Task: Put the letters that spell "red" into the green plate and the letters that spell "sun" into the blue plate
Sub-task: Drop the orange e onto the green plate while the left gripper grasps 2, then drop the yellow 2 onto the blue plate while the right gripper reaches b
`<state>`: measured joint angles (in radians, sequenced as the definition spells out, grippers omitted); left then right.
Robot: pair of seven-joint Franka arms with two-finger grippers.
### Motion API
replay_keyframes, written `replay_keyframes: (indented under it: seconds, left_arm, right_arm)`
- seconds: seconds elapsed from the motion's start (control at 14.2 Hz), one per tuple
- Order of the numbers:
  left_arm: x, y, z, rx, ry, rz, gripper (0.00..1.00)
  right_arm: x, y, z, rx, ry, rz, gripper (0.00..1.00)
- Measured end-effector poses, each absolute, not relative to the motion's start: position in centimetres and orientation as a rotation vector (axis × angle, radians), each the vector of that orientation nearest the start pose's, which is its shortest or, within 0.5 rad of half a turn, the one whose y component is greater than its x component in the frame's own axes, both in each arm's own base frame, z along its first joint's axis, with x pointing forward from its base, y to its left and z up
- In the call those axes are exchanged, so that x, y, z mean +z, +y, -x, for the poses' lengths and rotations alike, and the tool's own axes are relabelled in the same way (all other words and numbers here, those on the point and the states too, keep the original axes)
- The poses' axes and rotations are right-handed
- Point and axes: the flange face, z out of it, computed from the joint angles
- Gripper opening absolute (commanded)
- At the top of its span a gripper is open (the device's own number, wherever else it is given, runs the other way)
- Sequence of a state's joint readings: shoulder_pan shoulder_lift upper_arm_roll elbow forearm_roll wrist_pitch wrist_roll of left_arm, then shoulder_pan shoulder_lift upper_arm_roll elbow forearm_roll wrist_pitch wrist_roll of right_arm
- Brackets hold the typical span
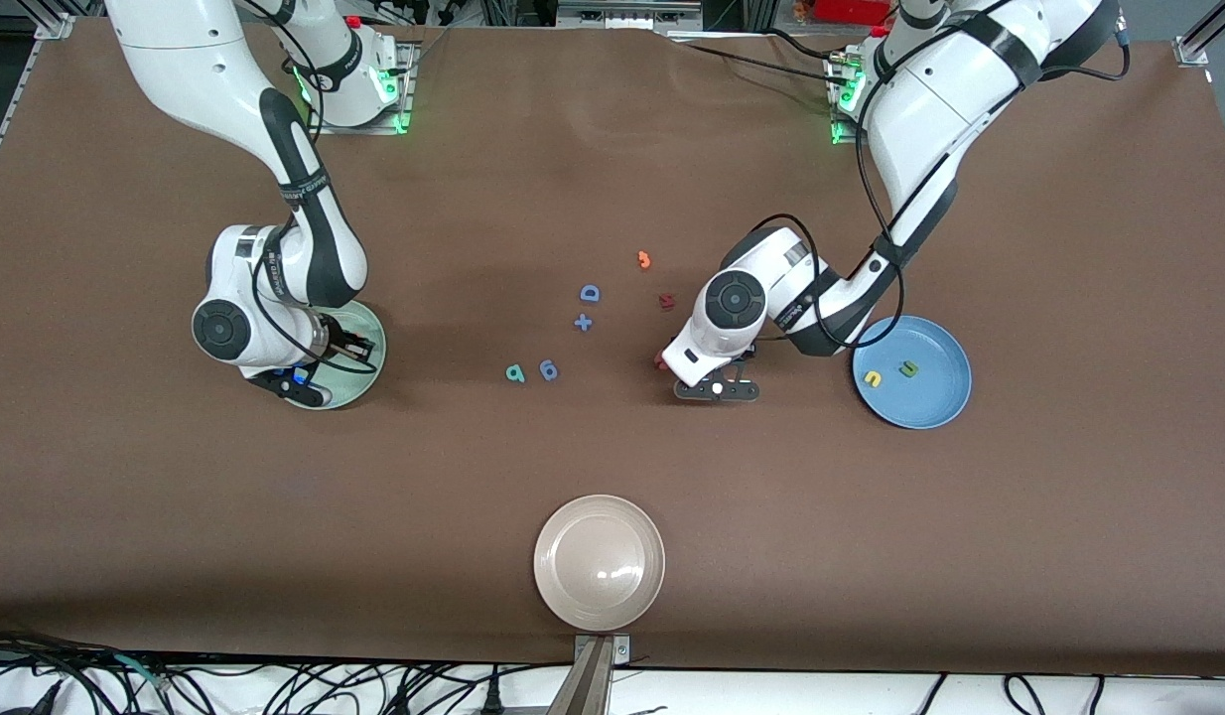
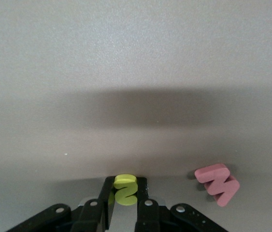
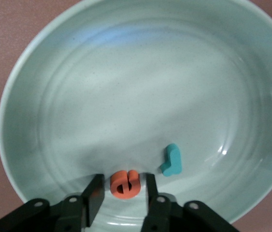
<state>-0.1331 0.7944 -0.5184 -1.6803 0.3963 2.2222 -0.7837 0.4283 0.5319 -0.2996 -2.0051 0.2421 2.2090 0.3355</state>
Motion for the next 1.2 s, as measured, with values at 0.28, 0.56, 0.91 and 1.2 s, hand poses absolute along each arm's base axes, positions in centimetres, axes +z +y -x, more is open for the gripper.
replay_keyframes:
  seconds: [0.28, 0.56, 0.91, 1.2]
  left_arm:
    - [17.4, -36.4, -55.2, 0.219, 0.035, 3.109, 0.04]
    - [20.2, -33.8, -57.4, 0.223, -0.009, 3.055, 0.05]
    - [26.6, -25.9, -61.7, 0.234, 0.145, 2.999, 0.07]
    - [26.5, -18.7, -62.5, 0.414, 0.201, 2.935, 0.07]
  right_arm:
    - [18.1, 8.1, -56.7, 0.448, 0.570, 3.104, 0.99]
    - [21.3, 9.0, -57.5, 0.502, 0.561, 3.075, 0.99]
    - [26.8, 12.3, -59.7, 0.413, 0.620, 3.046, 0.99]
    - [29.2, 19.7, -60.0, 0.336, 0.782, 3.015, 0.99]
